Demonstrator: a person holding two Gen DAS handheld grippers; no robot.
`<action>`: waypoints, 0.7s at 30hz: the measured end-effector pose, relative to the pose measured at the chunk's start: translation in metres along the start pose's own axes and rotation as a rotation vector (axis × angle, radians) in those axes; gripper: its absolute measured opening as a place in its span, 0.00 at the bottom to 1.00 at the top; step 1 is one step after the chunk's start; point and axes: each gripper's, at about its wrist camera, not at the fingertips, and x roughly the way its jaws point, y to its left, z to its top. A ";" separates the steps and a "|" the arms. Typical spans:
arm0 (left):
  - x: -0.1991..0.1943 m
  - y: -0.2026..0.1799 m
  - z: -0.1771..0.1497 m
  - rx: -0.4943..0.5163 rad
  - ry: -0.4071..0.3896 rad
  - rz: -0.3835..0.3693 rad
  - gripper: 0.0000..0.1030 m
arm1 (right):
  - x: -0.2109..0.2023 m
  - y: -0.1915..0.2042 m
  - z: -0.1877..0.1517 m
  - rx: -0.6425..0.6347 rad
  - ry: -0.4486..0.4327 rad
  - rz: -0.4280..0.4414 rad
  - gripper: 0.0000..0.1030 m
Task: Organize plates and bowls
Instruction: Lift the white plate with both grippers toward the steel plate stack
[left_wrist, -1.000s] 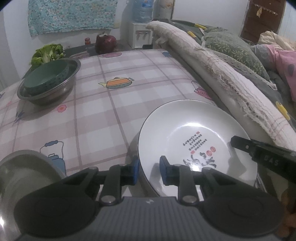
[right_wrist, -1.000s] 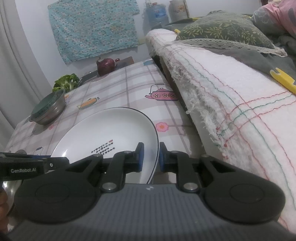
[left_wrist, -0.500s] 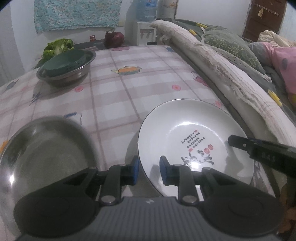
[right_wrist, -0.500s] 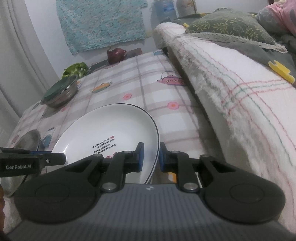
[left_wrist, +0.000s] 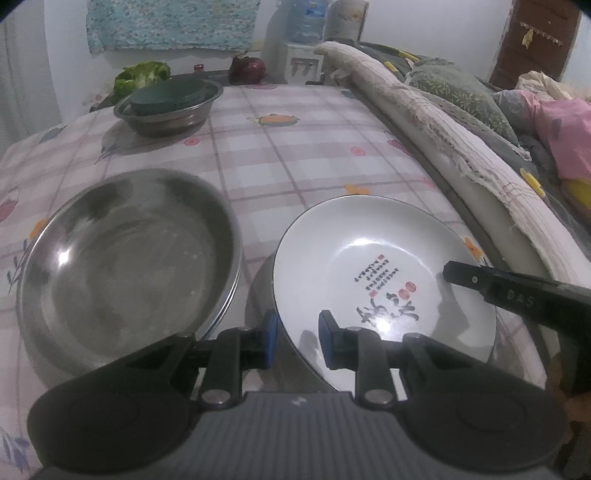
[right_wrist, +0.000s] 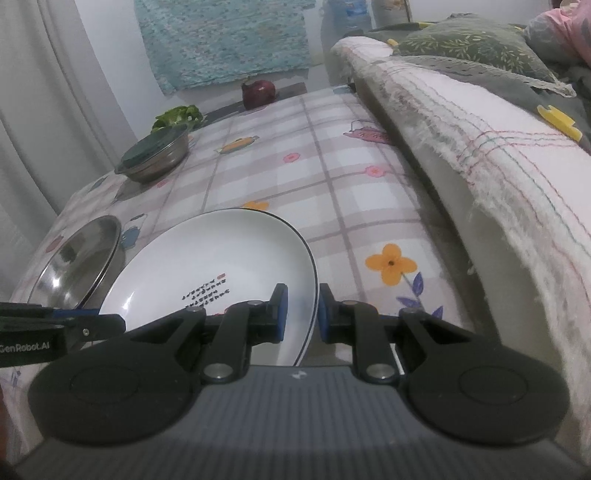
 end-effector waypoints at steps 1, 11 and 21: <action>-0.002 0.001 -0.002 -0.004 0.001 -0.002 0.24 | 0.000 0.001 -0.001 -0.003 0.001 0.003 0.16; -0.011 0.011 -0.012 -0.032 -0.010 -0.032 0.25 | 0.002 0.013 -0.001 -0.044 0.005 0.017 0.16; 0.005 0.002 -0.011 0.034 -0.014 0.016 0.26 | -0.008 0.017 -0.007 -0.085 0.003 -0.004 0.16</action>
